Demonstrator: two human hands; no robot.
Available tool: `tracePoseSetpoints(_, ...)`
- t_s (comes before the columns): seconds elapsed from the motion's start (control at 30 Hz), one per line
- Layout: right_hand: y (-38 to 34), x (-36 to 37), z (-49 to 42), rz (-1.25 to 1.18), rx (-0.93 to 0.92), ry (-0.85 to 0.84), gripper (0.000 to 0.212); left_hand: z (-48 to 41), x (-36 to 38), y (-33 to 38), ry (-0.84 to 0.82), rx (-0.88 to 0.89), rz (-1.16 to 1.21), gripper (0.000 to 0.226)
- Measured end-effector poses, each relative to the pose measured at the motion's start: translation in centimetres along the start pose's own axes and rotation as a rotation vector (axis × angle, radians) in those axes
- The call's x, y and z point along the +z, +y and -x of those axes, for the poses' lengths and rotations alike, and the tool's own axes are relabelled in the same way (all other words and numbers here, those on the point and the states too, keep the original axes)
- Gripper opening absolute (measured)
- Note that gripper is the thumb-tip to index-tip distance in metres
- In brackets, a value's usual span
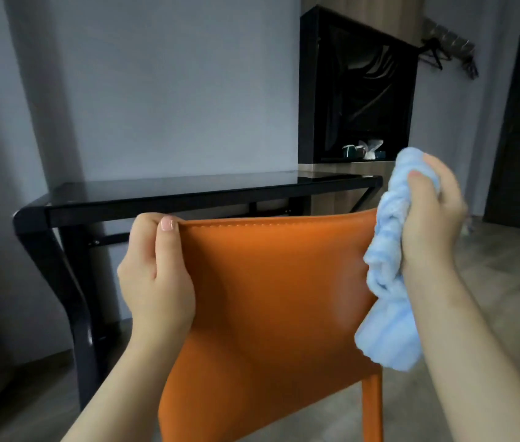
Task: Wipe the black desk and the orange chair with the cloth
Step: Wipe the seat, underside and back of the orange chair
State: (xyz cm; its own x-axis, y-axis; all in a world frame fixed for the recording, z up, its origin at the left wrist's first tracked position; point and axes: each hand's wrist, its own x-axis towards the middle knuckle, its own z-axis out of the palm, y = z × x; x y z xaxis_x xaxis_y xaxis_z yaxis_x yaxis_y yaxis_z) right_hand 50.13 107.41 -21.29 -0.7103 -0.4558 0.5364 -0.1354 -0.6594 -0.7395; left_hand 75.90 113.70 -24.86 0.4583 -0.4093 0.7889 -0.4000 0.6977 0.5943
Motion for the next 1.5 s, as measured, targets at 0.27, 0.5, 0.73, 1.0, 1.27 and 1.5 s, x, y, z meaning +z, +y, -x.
tracePoseSetpoints(0.27,3.3,-1.6,-0.7,0.017,0.12,0.224,0.027,0.0,0.2,-0.3,-0.038,-0.005,-0.01,0.026)
tracePoseSetpoints(0.5,2.6,2.2,15.7,0.454,-0.827,-0.061,0.042,-0.2,-0.7,-0.4,-0.103,-0.043,0.059,0.025)
tracePoseSetpoints(0.73,2.6,0.1,8.7,0.194,-0.164,0.215,0.054,-1.4,-3.0,-0.8,-0.435,-0.191,0.174,0.04)
tracePoseSetpoints(1.0,3.1,5.0,23.5,0.69,-1.177,-0.246,0.038,-1.6,-3.5,-0.7,-0.504,-0.375,0.46,0.047)
tracePoseSetpoints(1.27,-3.2,7.8,15.3,0.554,-0.871,0.056,0.066,-2.3,-4.1,-0.6,-0.618,-0.46,0.517,0.058)
tracePoseSetpoints(1.5,8.5,0.5,23.9,0.74,-1.517,-0.572,0.038,-1.3,-4.8,-0.6,-0.586,-0.508,0.436,0.058)
